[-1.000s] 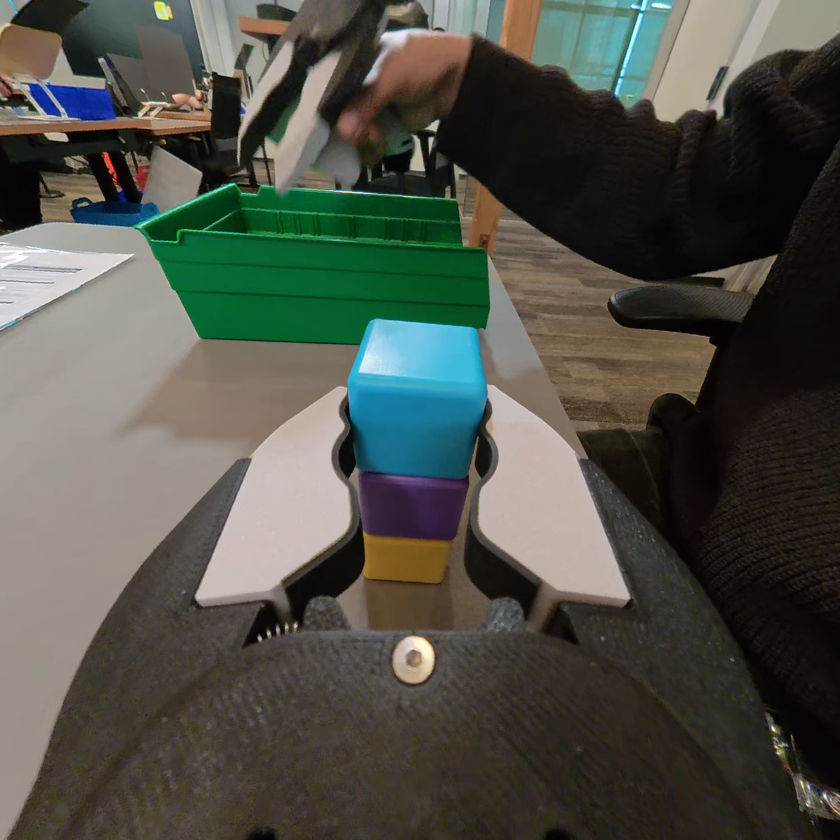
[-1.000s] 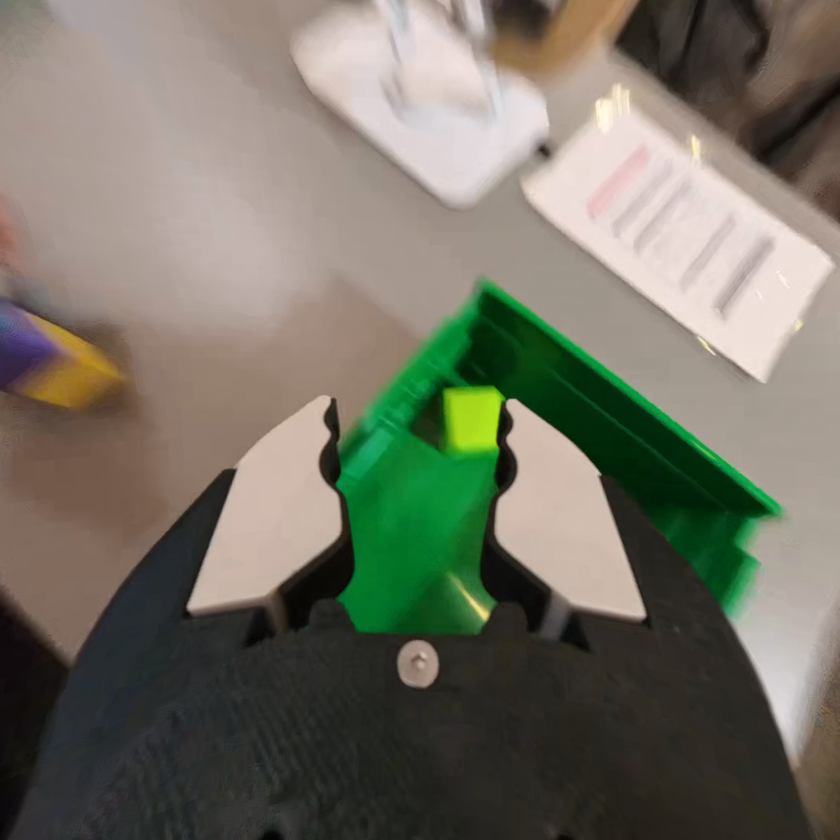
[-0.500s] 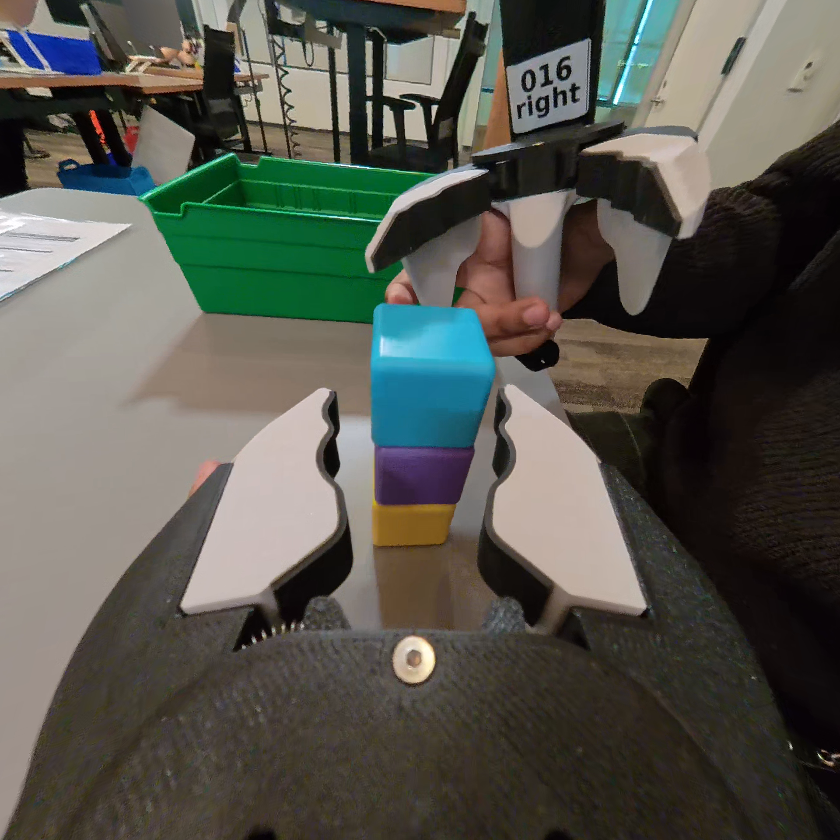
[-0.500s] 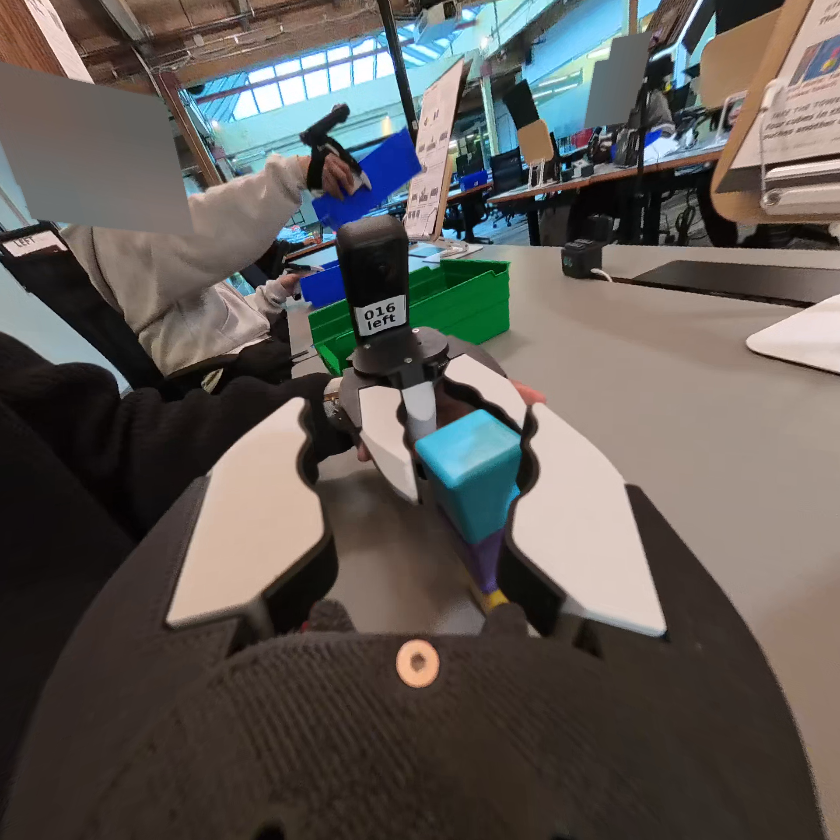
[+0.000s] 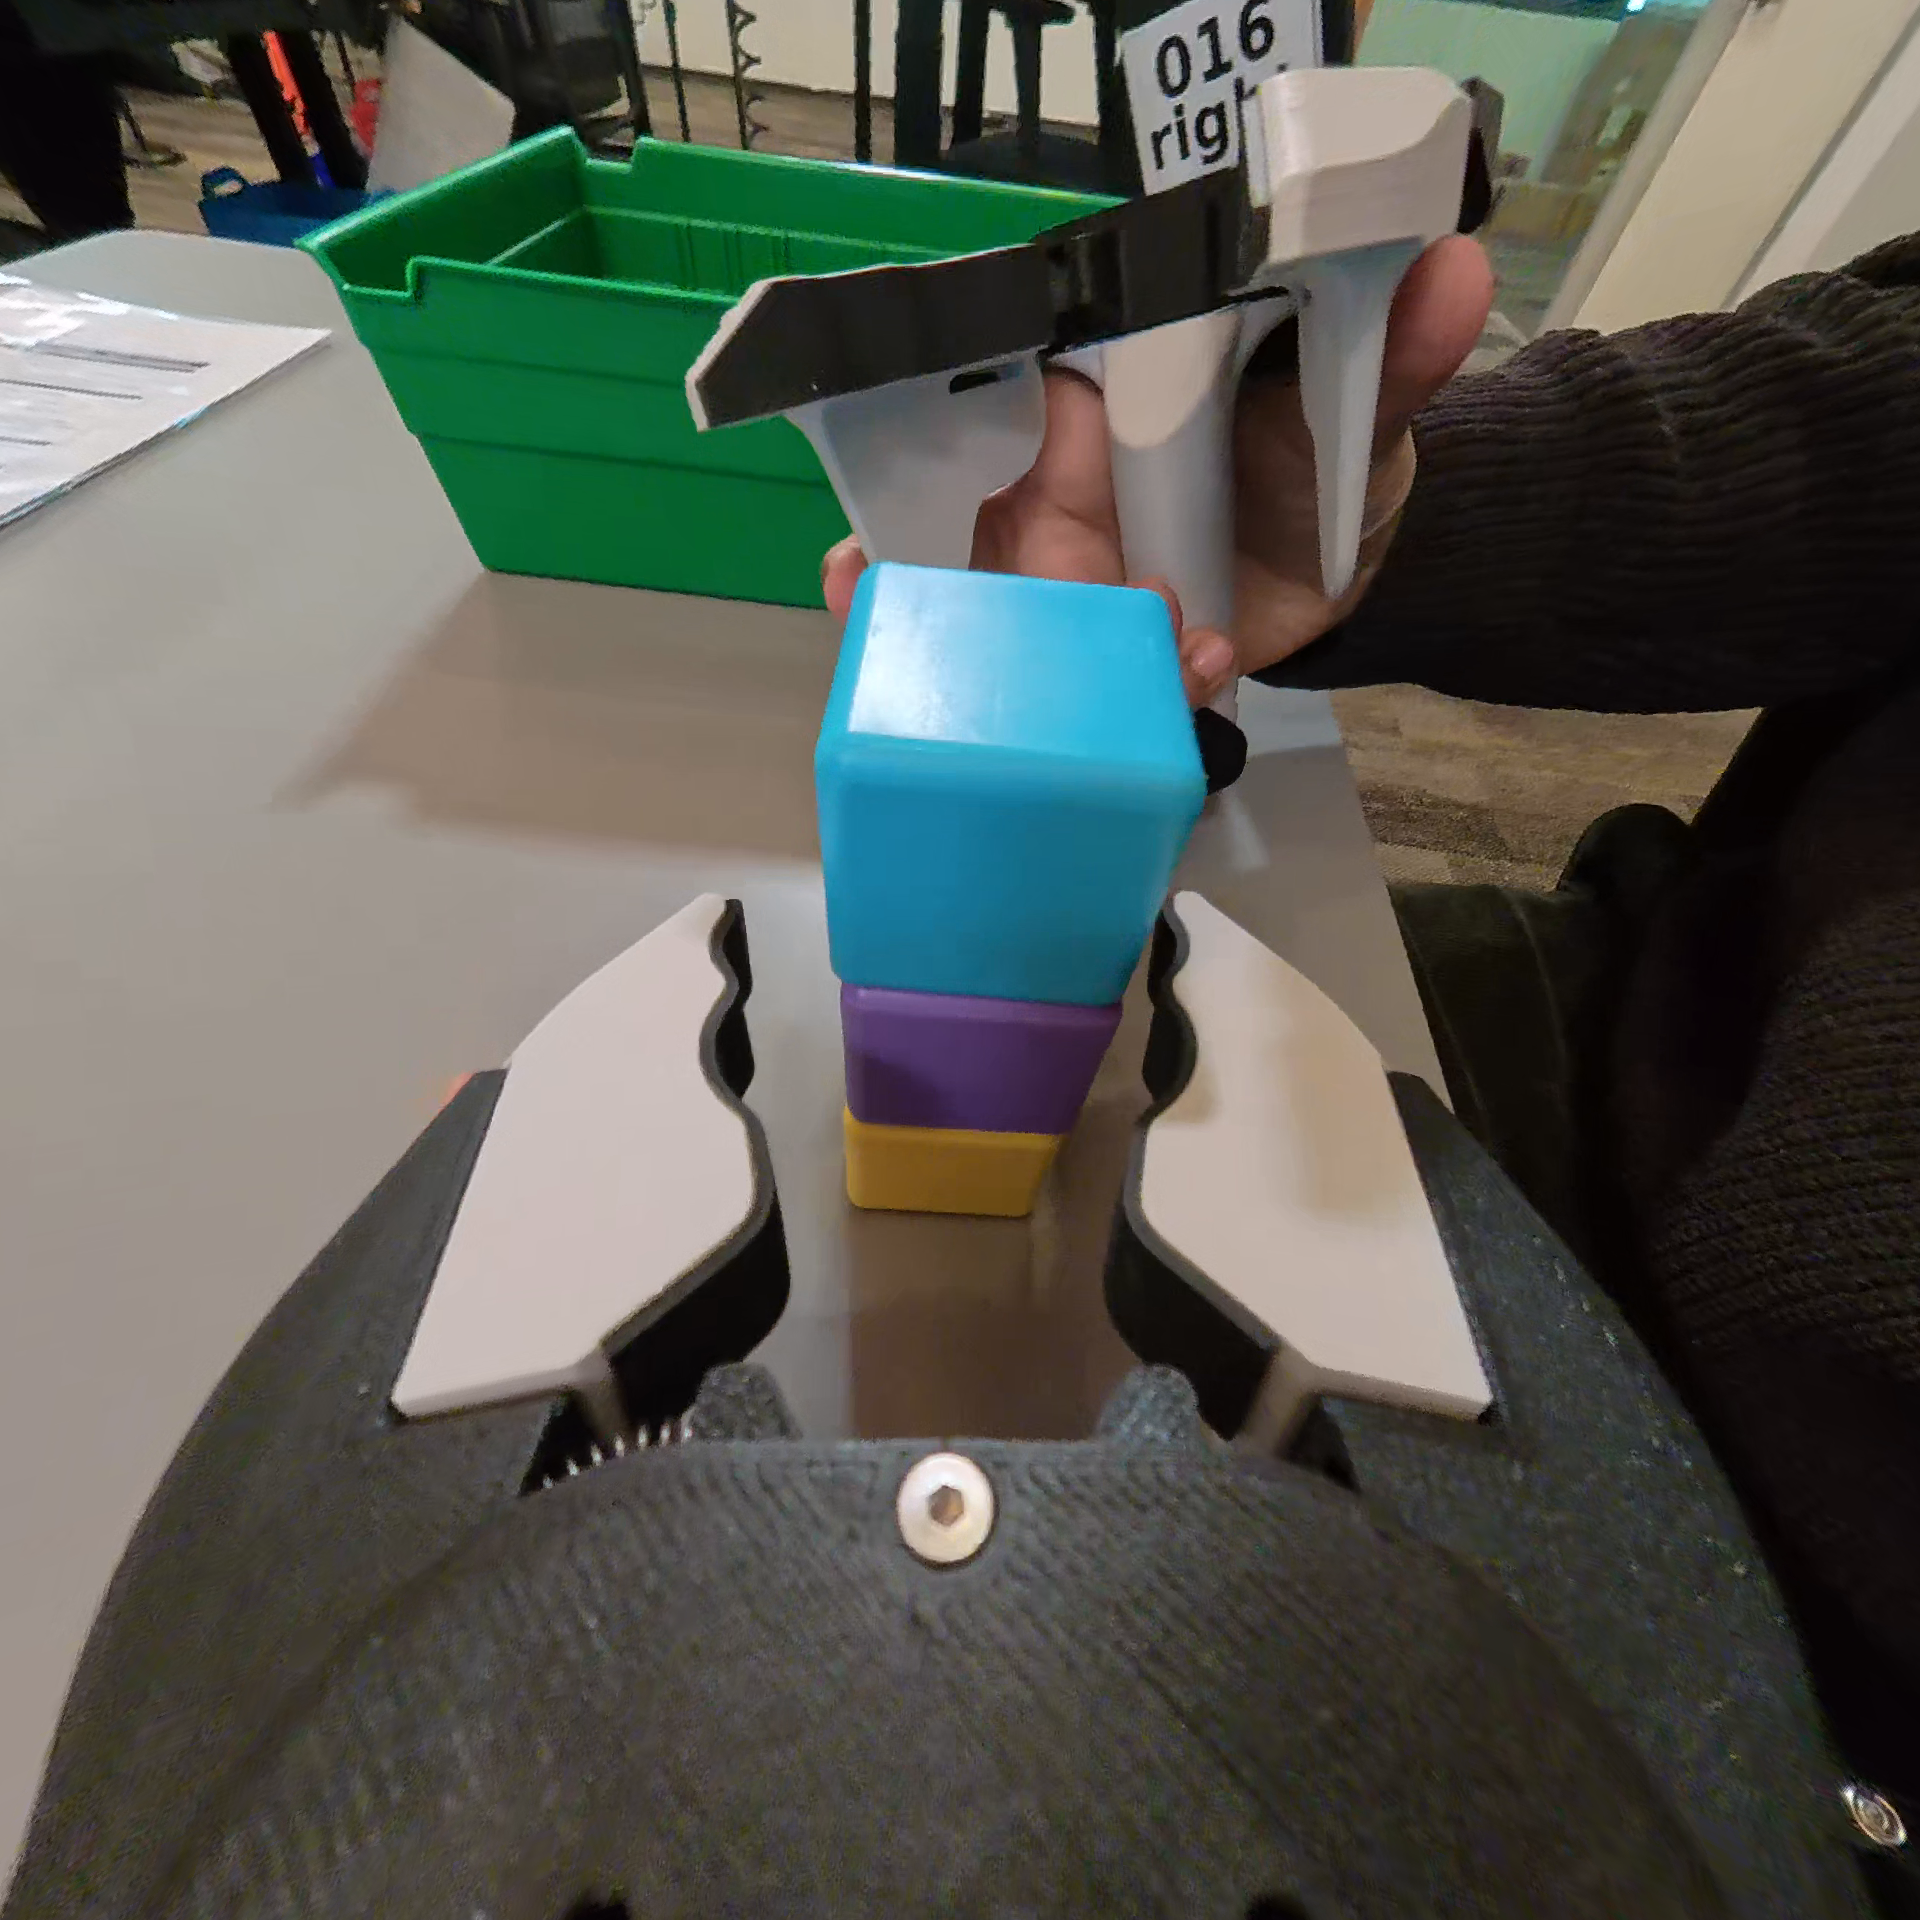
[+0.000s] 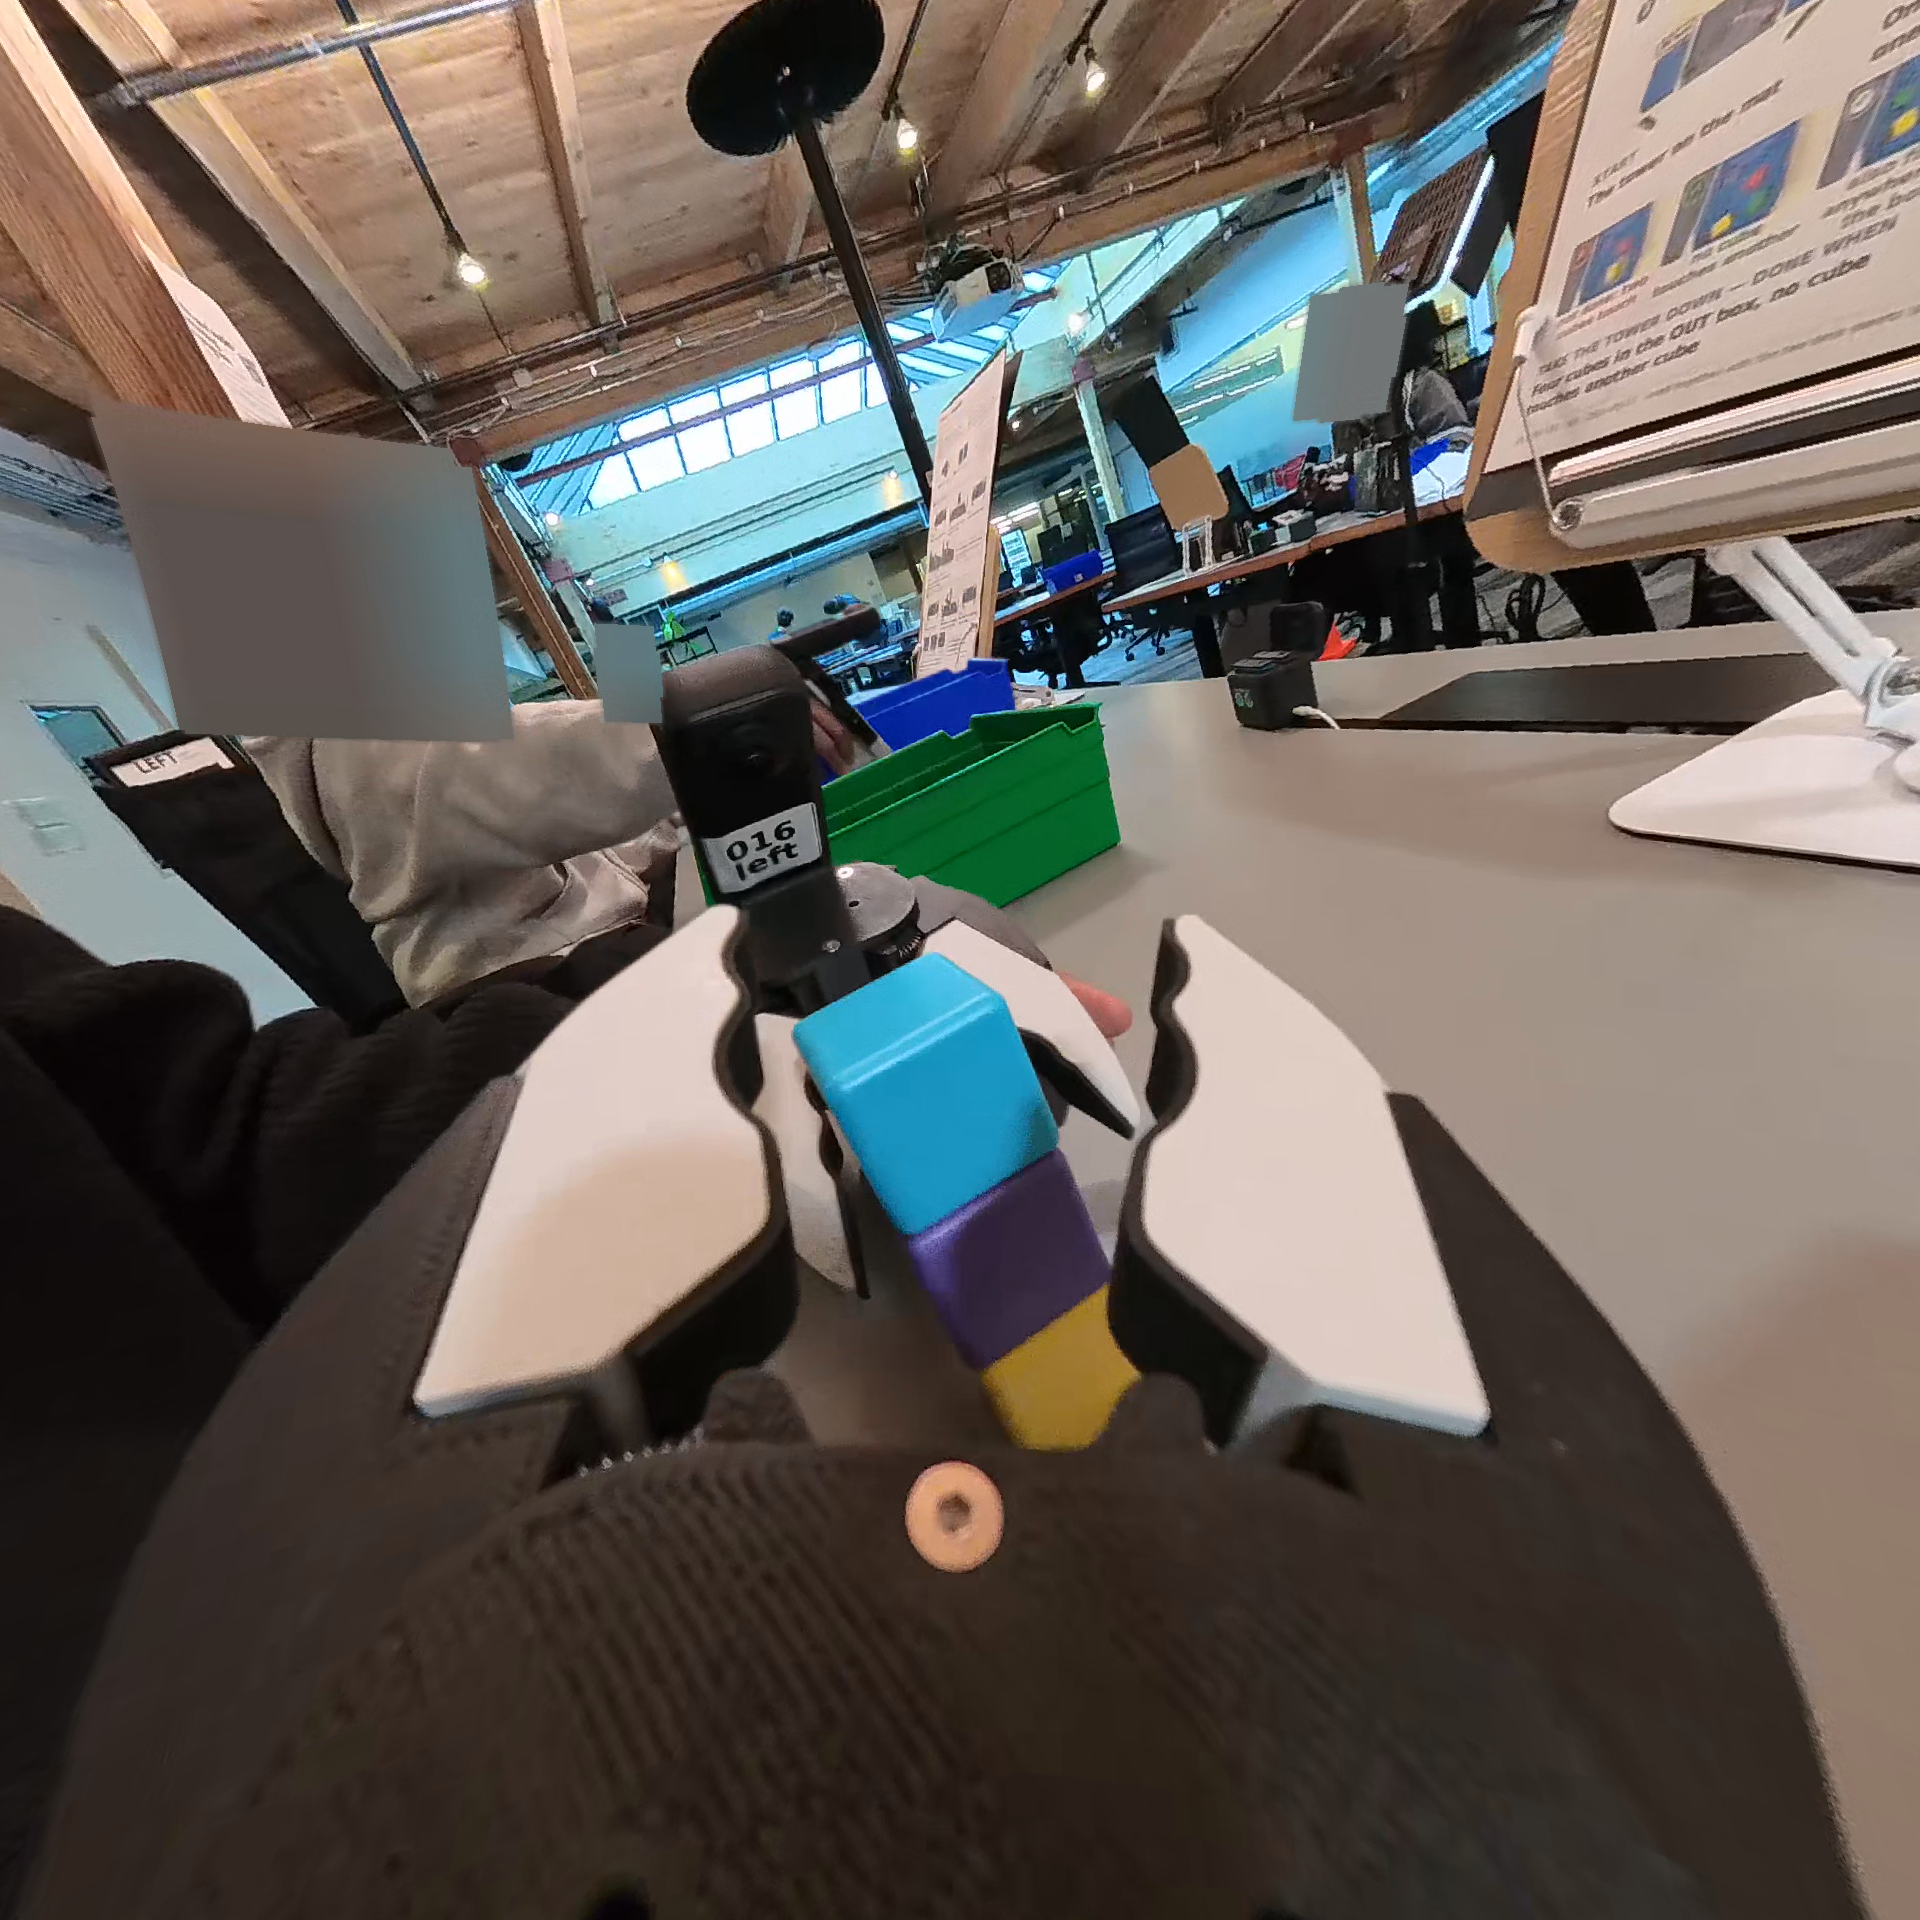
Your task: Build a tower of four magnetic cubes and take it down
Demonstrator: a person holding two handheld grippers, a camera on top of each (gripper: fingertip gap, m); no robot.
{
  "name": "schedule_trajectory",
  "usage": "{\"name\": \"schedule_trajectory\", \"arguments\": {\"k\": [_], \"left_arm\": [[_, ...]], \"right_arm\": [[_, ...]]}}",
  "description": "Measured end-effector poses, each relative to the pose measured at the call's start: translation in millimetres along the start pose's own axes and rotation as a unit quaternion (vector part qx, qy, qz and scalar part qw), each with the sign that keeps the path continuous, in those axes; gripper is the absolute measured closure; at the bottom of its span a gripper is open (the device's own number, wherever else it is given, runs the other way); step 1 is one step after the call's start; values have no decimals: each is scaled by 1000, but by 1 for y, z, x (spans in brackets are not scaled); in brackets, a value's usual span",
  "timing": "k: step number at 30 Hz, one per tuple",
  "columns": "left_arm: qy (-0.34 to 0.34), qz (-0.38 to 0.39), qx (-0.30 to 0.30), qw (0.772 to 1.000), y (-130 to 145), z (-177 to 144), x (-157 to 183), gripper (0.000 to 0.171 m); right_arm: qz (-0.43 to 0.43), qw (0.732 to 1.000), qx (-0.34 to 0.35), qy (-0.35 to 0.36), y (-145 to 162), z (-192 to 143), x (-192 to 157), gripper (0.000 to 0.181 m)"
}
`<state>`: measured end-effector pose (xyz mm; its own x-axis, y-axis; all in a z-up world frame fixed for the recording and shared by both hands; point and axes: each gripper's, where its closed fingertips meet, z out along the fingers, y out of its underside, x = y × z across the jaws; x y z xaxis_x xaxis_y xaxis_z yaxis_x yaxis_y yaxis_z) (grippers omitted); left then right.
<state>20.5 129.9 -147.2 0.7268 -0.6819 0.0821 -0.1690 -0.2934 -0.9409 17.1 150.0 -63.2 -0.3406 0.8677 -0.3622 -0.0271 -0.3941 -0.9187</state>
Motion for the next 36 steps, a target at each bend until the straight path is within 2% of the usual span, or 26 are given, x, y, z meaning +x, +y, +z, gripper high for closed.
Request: {"name": "schedule_trajectory", "arguments": {"k": [7,11,14,21,25,29,36], "left_arm": [[-1,9,-47,999,11,8,2,98],[4,7,-72,997,17,13,3,104],[7,12,-80,997,19,14,5,113],[18,17,-83,996,20,15,8,113],[31,22,-85,996,20,15,12,113],[37,24,-86,995,21,15,13,112],[38,22,-83,996,20,15,13,112]], "right_arm": [[-19,999,-35,-4,14,5,-5,106],[-44,997,-60,-2,22,6,-7,106],[-61,995,-80,-2,29,5,-7,106],[-116,983,-143,3,50,6,-6,106],[-148,977,-154,5,57,8,-8,111],[-197,968,-152,13,59,9,-8,129],[-205,967,-150,8,55,12,-10,132]]}}
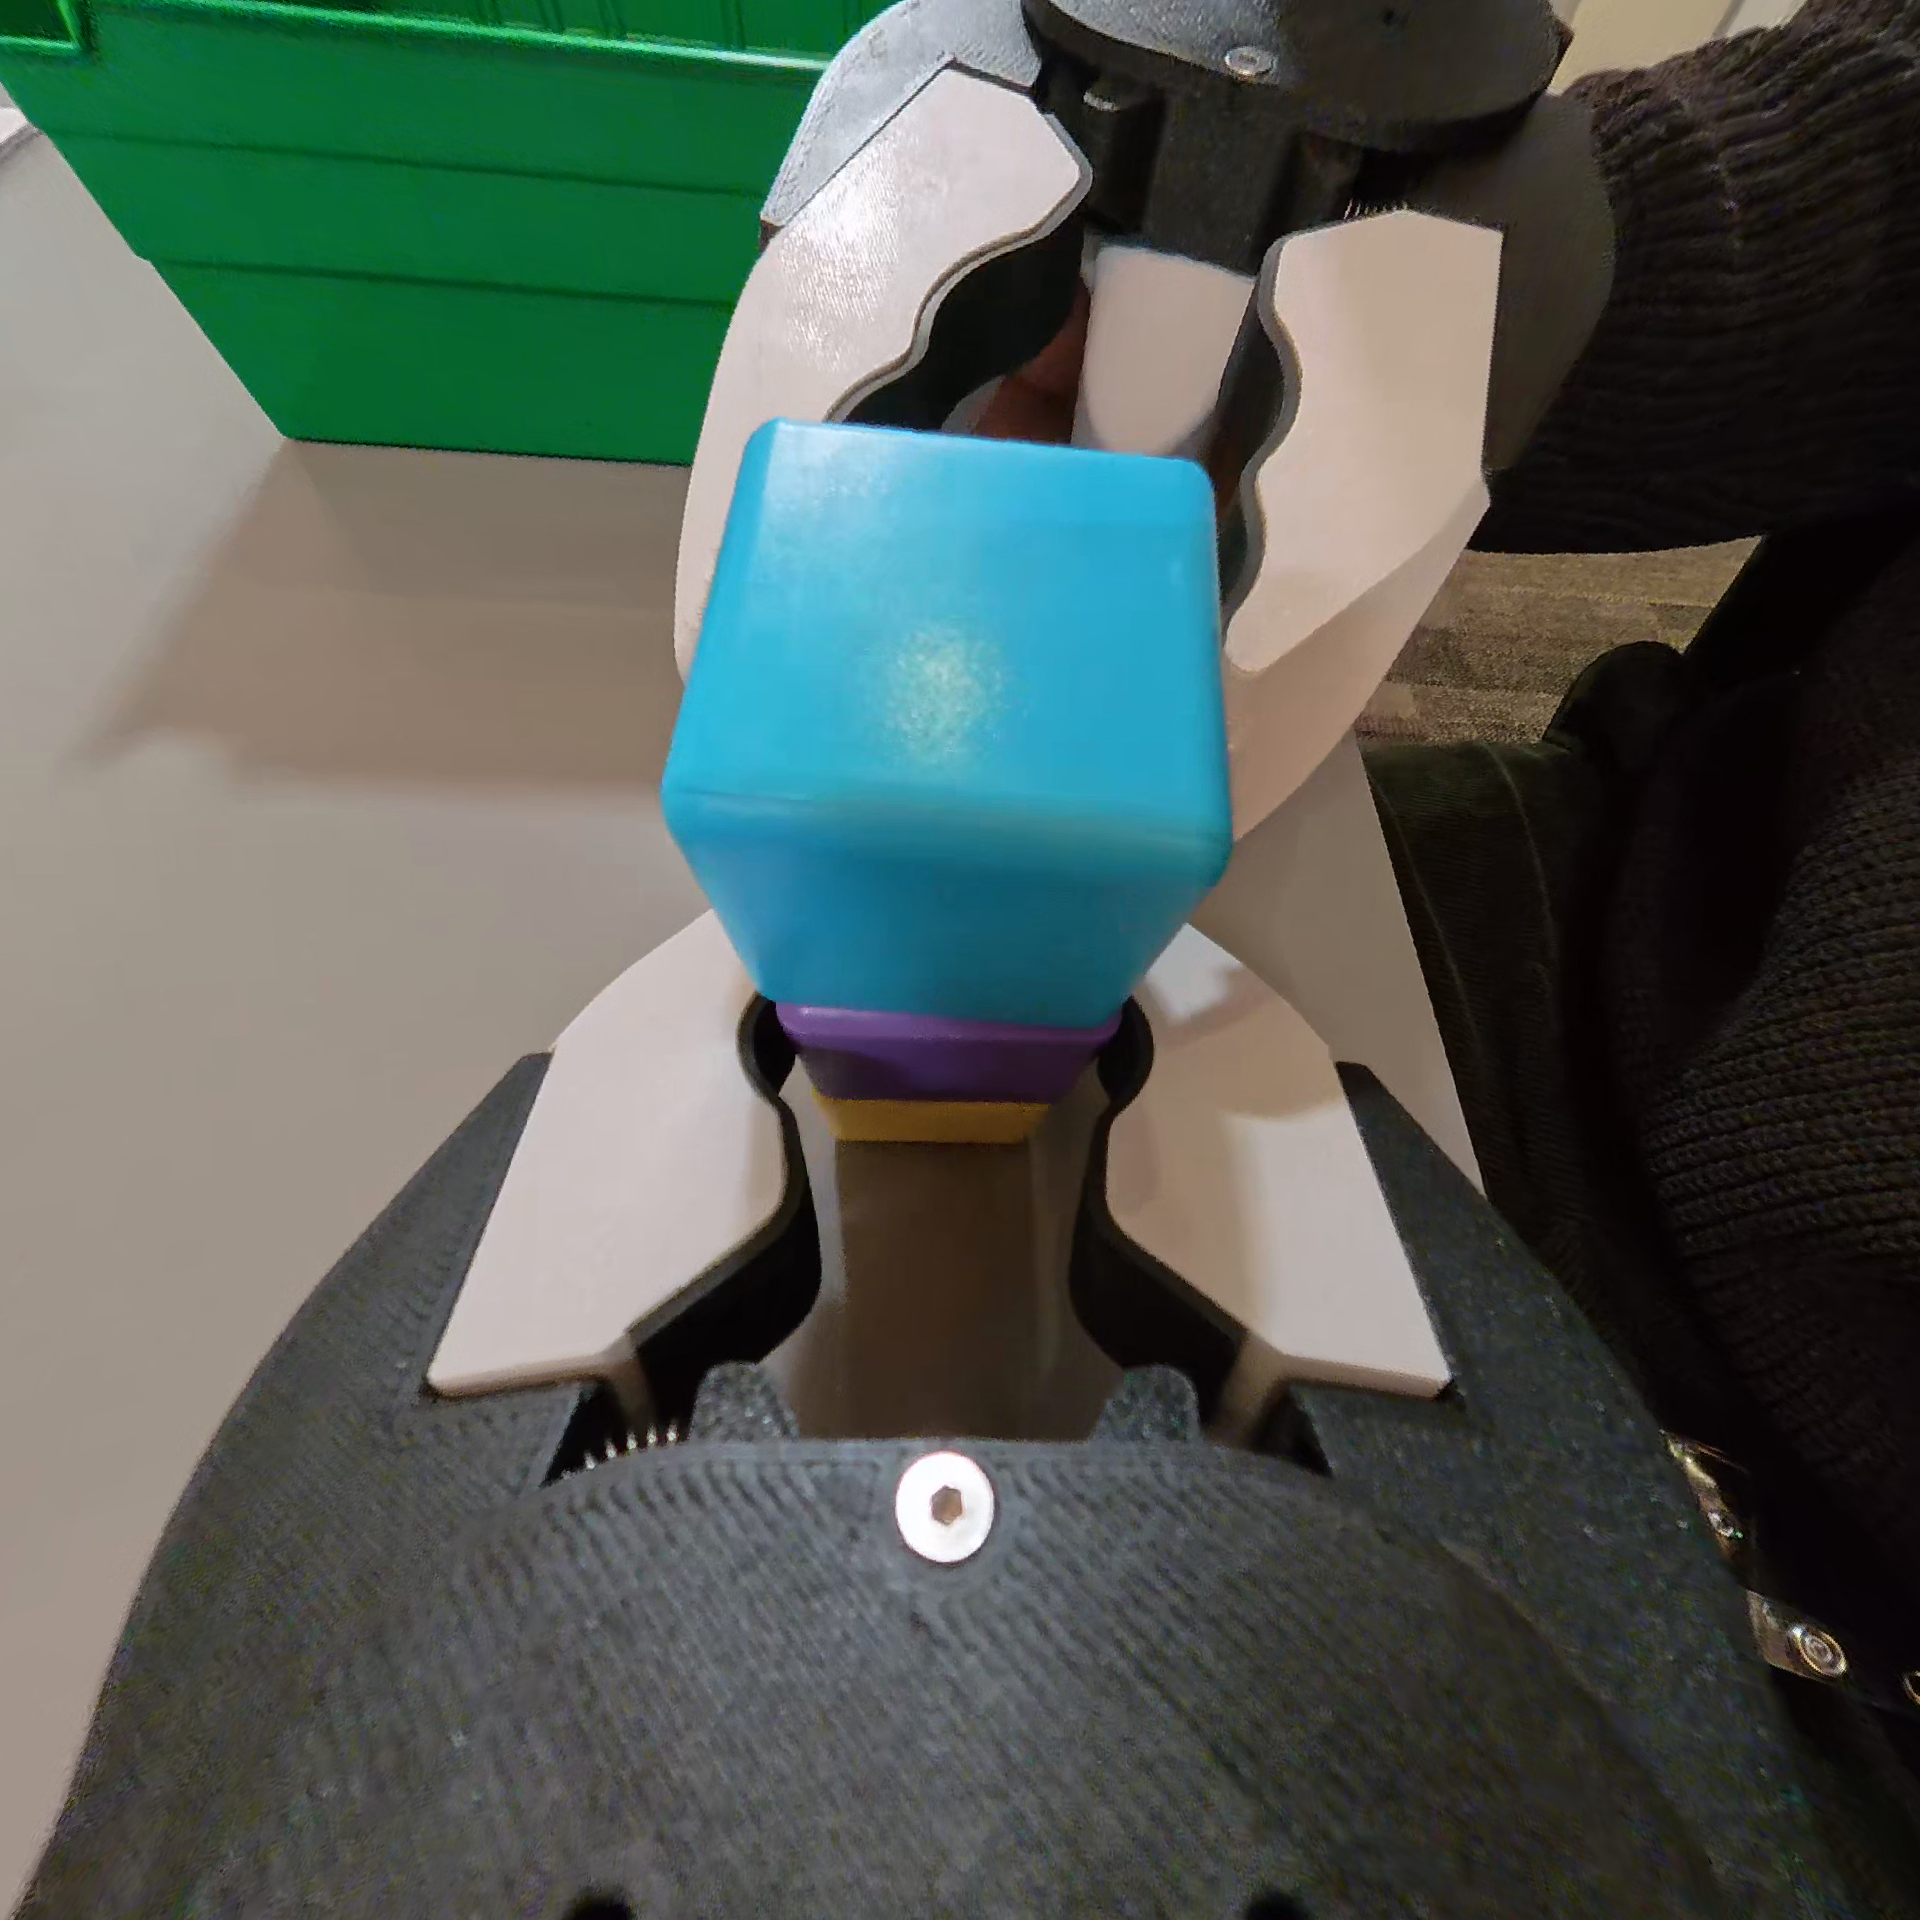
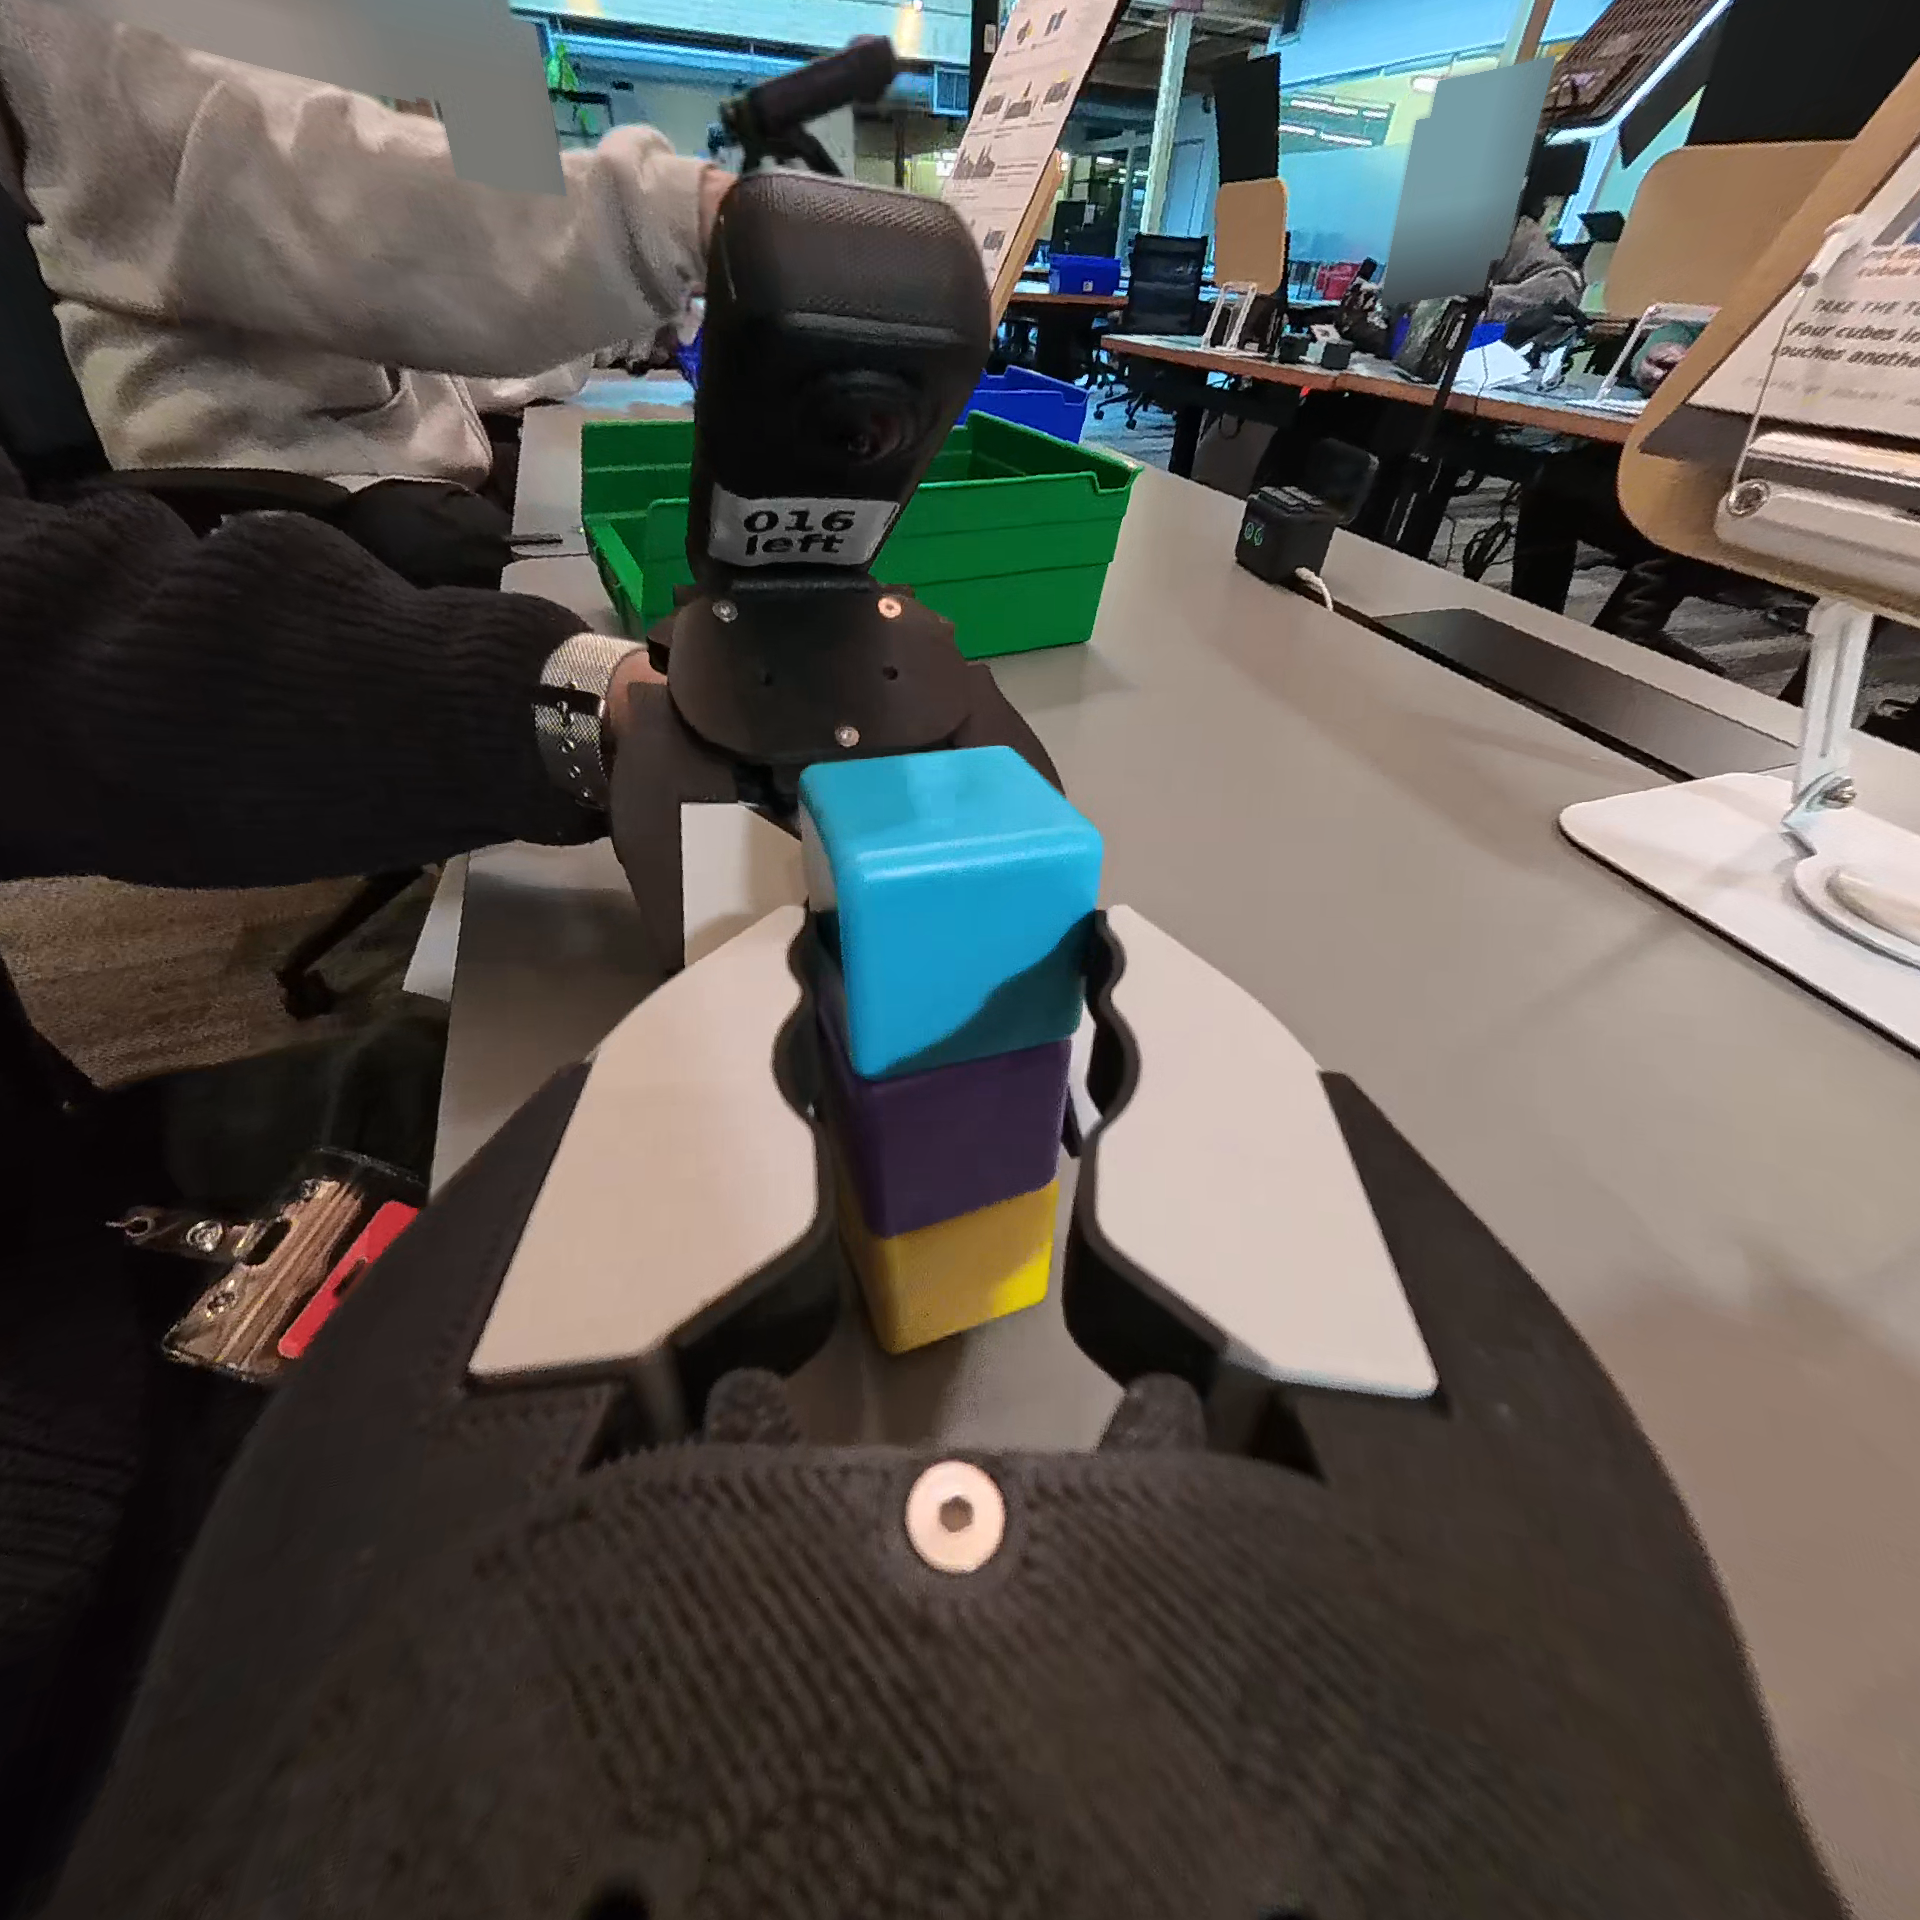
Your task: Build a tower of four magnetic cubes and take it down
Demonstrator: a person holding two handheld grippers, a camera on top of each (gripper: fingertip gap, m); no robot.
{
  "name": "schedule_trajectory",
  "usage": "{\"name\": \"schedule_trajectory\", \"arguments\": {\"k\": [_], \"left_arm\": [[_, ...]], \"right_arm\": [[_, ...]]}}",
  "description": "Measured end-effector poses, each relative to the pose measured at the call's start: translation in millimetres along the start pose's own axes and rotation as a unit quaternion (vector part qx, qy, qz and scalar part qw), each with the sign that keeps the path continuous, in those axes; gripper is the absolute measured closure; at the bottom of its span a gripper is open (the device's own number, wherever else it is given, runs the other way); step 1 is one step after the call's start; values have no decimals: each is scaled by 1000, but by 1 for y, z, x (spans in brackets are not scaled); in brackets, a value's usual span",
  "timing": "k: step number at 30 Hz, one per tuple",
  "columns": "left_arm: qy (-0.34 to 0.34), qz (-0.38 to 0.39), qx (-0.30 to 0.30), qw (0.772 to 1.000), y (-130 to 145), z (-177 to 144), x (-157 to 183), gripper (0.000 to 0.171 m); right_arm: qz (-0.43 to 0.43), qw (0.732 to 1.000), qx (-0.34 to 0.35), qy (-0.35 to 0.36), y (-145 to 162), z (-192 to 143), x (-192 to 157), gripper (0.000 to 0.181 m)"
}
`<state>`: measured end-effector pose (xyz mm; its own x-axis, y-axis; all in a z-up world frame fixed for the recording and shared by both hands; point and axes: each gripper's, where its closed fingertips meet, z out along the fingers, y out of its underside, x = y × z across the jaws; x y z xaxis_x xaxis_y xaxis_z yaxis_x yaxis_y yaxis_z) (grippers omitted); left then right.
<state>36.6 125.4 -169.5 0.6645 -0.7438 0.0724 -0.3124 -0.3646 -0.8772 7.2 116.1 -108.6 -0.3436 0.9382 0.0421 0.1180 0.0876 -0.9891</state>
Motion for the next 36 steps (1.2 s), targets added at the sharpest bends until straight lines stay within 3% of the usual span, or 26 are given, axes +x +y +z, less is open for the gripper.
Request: {"name": "schedule_trajectory", "arguments": {"k": [5,10,17,22,26,28,31,36], "left_arm": [[-3,-3,27,1000,-7,-4,-2,112],[-26,16,-14,999,3,2,-7,113],[-45,-4,-7,999,2,0,-15,113],[-65,-2,1,998,0,-3,-20,114],[-71,-9,2,997,0,-3,-23,114],[-71,-11,4,997,0,-4,-23,114],[-74,-16,4,997,0,-4,-25,114],[-79,-21,-1,997,1,-3,-27,114]], "right_arm": [[22,1000,20,4,-6,0,3,132],[116,983,139,21,-50,-23,24,132],[35,988,121,92,-77,-53,43,132],[-53,969,25,240,-83,-117,112,132],[-29,929,-48,365,-67,-196,178,132],[29,925,-73,373,-57,-218,192,132],[31,894,-200,400,-16,-241,222,132],[21,798,-485,358,84,-268,258,131]]}}
